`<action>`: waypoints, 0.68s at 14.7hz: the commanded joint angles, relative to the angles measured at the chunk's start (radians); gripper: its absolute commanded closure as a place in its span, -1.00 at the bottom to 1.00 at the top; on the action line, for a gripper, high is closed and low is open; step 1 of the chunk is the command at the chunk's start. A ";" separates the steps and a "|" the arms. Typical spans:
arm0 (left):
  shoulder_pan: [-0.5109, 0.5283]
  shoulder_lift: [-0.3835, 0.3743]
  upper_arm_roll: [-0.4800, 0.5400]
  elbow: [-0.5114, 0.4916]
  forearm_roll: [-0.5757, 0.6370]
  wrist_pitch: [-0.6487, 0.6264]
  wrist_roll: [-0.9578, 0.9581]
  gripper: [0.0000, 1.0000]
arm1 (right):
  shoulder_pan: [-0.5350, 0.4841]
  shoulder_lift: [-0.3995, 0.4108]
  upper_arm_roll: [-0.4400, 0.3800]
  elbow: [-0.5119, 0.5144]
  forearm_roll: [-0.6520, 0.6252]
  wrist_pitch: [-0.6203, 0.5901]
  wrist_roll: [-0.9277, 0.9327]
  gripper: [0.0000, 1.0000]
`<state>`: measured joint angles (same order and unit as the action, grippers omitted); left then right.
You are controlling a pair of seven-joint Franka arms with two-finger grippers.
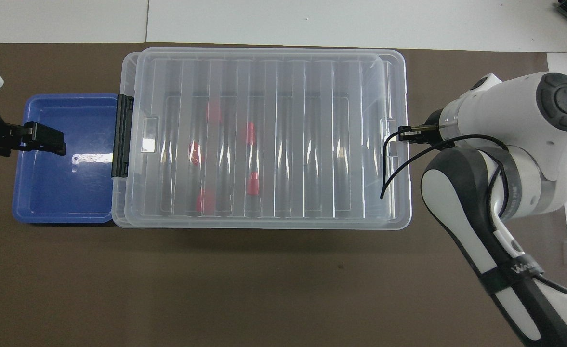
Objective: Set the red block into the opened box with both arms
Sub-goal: 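Slide the clear lid back over the box with the right gripper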
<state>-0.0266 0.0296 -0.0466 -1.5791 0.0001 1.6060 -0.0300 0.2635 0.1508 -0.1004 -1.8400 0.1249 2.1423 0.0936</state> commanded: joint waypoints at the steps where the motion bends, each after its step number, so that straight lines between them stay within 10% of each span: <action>1: 0.010 0.003 -0.007 0.001 0.018 0.011 0.013 -1.00 | 0.019 0.003 0.007 -0.007 0.041 0.016 0.011 1.00; 6: 0.008 0.003 -0.007 -0.001 0.018 0.011 0.013 -1.00 | 0.013 0.003 0.005 -0.007 0.044 0.010 0.009 1.00; 7: 0.008 0.003 -0.007 -0.002 0.018 0.011 0.013 -1.00 | 0.004 0.003 0.005 -0.007 0.044 0.010 0.002 -0.37; 8: 0.008 0.001 -0.007 -0.002 0.018 0.011 0.013 -1.00 | 0.000 0.003 0.004 -0.002 0.042 0.008 -0.003 -0.99; 10: 0.008 0.001 -0.007 -0.004 0.018 0.014 0.013 -1.00 | -0.013 0.003 0.001 0.007 0.024 0.014 -0.003 -1.00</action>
<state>-0.0266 0.0302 -0.0468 -1.5792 0.0001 1.6064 -0.0300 0.2716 0.1524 -0.1042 -1.8407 0.1411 2.1423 0.0936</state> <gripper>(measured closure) 0.000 0.722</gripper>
